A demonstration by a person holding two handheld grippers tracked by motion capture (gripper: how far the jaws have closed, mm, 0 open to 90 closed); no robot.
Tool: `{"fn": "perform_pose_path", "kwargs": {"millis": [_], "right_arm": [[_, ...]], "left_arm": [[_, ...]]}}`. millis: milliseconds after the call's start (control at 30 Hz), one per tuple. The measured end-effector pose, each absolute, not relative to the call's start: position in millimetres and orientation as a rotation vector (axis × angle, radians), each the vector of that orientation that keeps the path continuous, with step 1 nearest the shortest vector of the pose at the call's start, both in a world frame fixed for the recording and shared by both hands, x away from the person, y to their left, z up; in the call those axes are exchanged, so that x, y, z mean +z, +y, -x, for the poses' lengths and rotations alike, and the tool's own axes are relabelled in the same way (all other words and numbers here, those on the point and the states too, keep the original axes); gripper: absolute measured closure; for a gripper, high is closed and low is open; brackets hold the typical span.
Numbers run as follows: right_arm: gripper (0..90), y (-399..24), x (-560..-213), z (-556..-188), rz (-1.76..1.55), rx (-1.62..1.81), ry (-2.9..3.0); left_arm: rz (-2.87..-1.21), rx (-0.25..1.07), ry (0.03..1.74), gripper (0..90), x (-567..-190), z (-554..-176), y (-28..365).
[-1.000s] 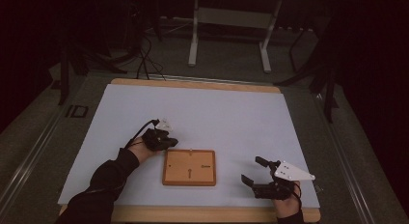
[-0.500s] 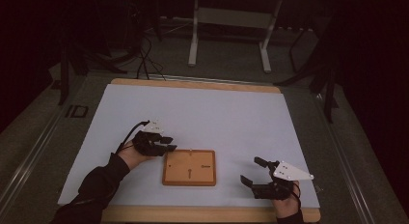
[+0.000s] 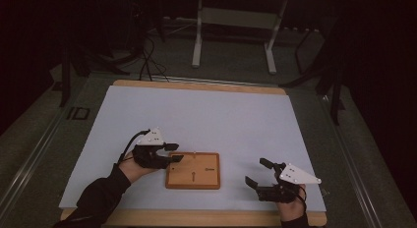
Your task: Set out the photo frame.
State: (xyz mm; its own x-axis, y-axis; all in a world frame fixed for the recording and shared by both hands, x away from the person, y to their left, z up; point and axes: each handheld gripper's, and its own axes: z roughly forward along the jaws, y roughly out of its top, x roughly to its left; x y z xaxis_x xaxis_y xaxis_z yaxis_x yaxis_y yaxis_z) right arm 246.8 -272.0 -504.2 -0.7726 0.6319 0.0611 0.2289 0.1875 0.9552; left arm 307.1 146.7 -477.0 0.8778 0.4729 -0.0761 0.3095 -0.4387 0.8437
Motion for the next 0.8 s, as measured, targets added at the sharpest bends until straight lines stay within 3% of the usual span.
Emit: {"fn": "perform_pose_path", "kwargs": {"millis": [500,800], "right_arm": [[14.0,-269,-506,-247,-0.801,1.597,2.166],[14.0,-269,-507,-246,-0.789,1.582,2.183]], "left_arm": [[-2.117,0.216,0.595,54.2,-501,-310,121],[-2.102,0.246,0.622,61.0,-512,-329,107]]}}
